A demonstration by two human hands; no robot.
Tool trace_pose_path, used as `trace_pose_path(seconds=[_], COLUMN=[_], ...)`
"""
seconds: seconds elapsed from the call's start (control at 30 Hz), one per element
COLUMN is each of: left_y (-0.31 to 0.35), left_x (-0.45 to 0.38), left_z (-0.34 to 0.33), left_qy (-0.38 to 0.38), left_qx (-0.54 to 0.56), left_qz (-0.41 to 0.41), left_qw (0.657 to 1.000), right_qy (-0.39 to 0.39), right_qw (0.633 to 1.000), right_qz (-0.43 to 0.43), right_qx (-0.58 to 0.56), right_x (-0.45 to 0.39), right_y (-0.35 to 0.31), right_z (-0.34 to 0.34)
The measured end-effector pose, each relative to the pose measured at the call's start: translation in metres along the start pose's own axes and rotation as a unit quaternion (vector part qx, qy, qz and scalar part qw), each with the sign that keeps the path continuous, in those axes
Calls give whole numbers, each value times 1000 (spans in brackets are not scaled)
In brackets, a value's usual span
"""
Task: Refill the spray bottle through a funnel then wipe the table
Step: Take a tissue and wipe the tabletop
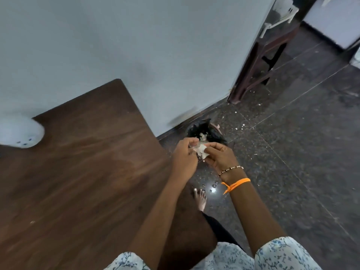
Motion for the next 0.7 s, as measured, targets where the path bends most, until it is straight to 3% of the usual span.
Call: trace_pose_path(seconds=[0.17,0.43,0.7], left_y=[-15,-99,-212], left_x=[-74,-180,-254], left_z=[-65,-129,-189], left_qy=[-44,-72,-50], left_qx=[-32,3,107], left_qz=[93,214,334], left_qw=[994,974,935], right_qy=[80,205,233], right_qw=[994,964,960], right_qz=[-62,-140,-150], right_qx=[-51,-91,-40], right_x=[-83,-199,-308], right_y=[-5,29,102], right_z=[51,97,143])
Point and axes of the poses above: each hand's wrist, its own x-axis away from the middle knuckle, its own z-axis out of the back of the hand, y = z × x, the point moved 6 cm from there along -x, towards the middle knuckle, and after that the axes turned 3 degrees about -x, right-handed, at the moved point
